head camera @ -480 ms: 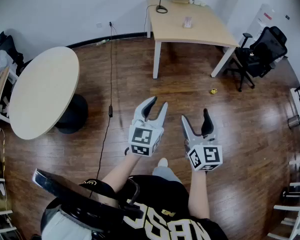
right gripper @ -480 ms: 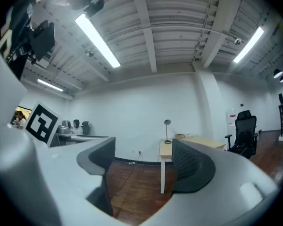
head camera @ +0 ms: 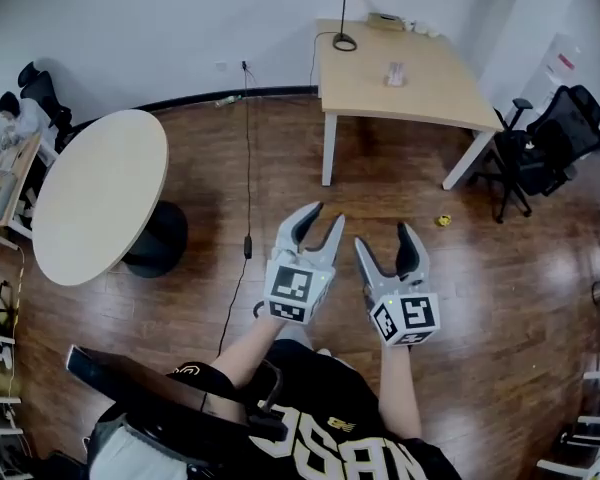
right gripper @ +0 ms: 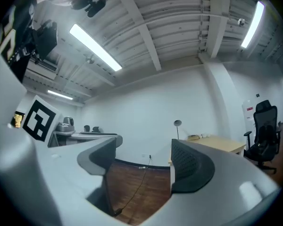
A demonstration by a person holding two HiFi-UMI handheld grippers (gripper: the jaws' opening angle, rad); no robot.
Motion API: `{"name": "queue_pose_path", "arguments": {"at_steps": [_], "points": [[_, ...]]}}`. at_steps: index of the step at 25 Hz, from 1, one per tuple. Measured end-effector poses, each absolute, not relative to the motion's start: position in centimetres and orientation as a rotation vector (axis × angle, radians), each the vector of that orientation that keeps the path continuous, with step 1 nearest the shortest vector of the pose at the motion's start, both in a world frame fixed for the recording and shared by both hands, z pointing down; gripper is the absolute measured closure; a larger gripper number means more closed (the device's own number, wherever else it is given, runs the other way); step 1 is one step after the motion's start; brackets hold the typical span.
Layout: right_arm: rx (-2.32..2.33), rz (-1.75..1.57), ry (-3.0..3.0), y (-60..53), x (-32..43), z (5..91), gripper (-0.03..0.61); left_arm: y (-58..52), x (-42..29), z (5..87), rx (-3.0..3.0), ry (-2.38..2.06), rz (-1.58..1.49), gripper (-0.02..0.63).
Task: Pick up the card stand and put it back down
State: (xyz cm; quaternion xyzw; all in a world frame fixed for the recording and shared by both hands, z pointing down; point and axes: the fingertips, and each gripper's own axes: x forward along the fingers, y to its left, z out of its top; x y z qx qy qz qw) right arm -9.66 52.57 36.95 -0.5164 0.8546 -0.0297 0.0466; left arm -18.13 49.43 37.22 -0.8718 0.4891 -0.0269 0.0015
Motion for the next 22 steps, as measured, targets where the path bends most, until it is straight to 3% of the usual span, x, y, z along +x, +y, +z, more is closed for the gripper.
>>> {"name": "queue_pose_path", "arguments": {"at_steps": [7, 22], "points": [[-1.559, -0.123, 2.646, 43.2, -12.4, 38.8, 0.215, 39.9, -21.7, 38.4, -2.744, 1.602, -0.066, 0.479], [-1.689, -0.186, 2.606, 25.7, -13.5, 38.7, 0.215, 22.5, -21.9, 39.2, -2.909, 1.476, -0.057, 0.477]]}}
